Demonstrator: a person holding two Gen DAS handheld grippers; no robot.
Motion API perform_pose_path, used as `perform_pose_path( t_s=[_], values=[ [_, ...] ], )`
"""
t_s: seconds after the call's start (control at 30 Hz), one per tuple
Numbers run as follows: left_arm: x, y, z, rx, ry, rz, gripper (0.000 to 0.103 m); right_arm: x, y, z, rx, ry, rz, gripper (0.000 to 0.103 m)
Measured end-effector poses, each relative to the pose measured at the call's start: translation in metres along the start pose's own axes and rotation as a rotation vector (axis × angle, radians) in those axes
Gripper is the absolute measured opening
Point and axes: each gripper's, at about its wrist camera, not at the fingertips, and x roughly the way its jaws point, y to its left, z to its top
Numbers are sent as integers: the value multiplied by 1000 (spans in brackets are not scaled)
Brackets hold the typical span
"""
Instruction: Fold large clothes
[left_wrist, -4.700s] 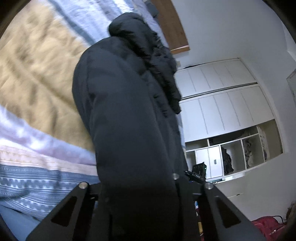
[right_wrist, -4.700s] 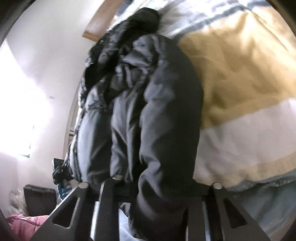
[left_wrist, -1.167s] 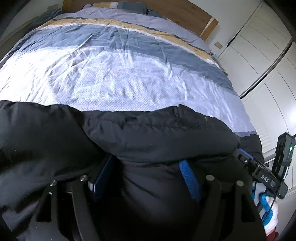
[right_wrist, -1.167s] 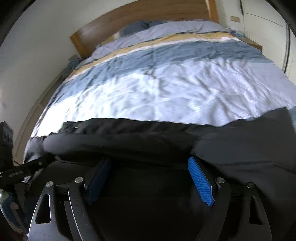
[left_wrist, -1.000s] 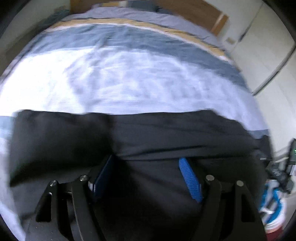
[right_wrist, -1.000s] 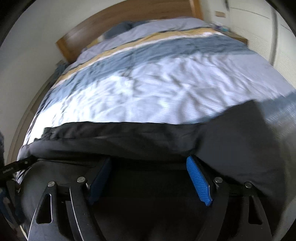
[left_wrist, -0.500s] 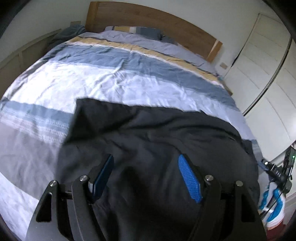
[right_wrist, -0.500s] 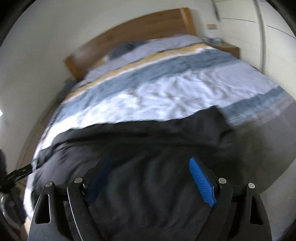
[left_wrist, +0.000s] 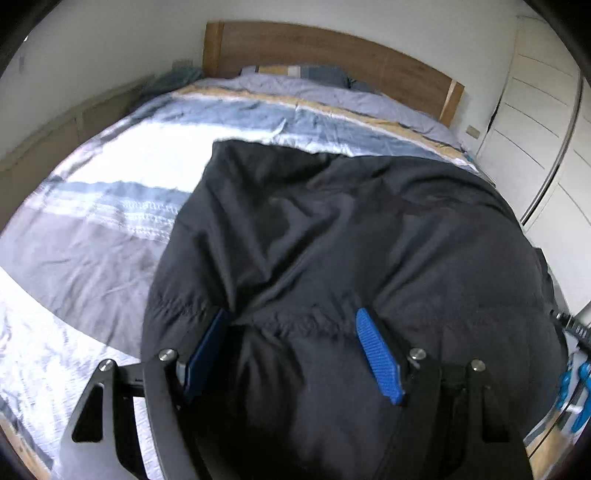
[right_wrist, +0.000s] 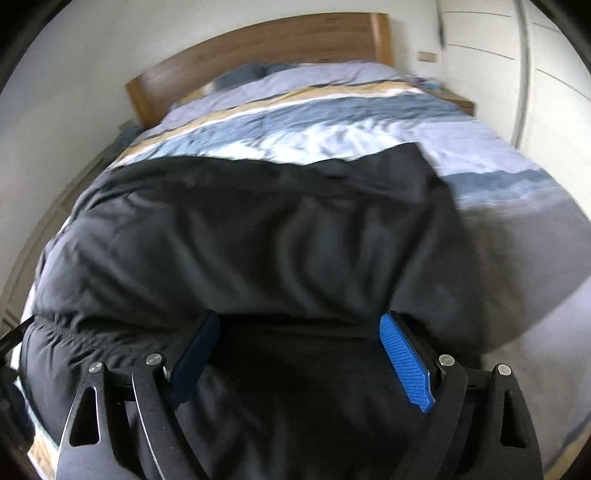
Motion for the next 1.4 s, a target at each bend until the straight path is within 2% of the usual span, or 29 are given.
perform_pose_path(
  t_s=[0.07, 0.23, 0.4, 0.47, 0.73, 0.93, 1.03, 1.1, 1.27, 1.4],
  values=[
    [-10, -7, -6, 17, -22, 0, 71, -11, 0, -2, 8, -13, 22, 88],
    [-27, -20, -16, 20, -58, -17, 71, -45, 34, -16, -89, -73, 129, 90],
    [-32, -29, -26, 46, -74, -7, 71, -51, 63, -36, -177, -79, 149, 96],
    [-29, -29, -29, 43, -72, -10, 71, -50, 68, -47, -195, -62, 140, 102],
    [-26, -30, -39, 67, -73, 3, 71, -41, 46, -64, -166, -48, 118, 103],
    [-34, -30, -42, 66, -69, 11, 71, -43, 18, -65, -131, -32, 37, 103],
    [-43, -34, -44, 70, -80, -11, 71, -52, 13, -64, -114, -39, 15, 103],
    [-46, -40, -47, 80, -88, -37, 71, -60, 15, -64, -105, -53, 42, 103],
    [-41, -51, -61, 117, -92, -30, 71, -71, 40, -80, -145, -59, 143, 103],
    [-39, -47, -65, 97, -99, -41, 72, -59, 42, -93, -160, -30, 137, 103]
  ],
)
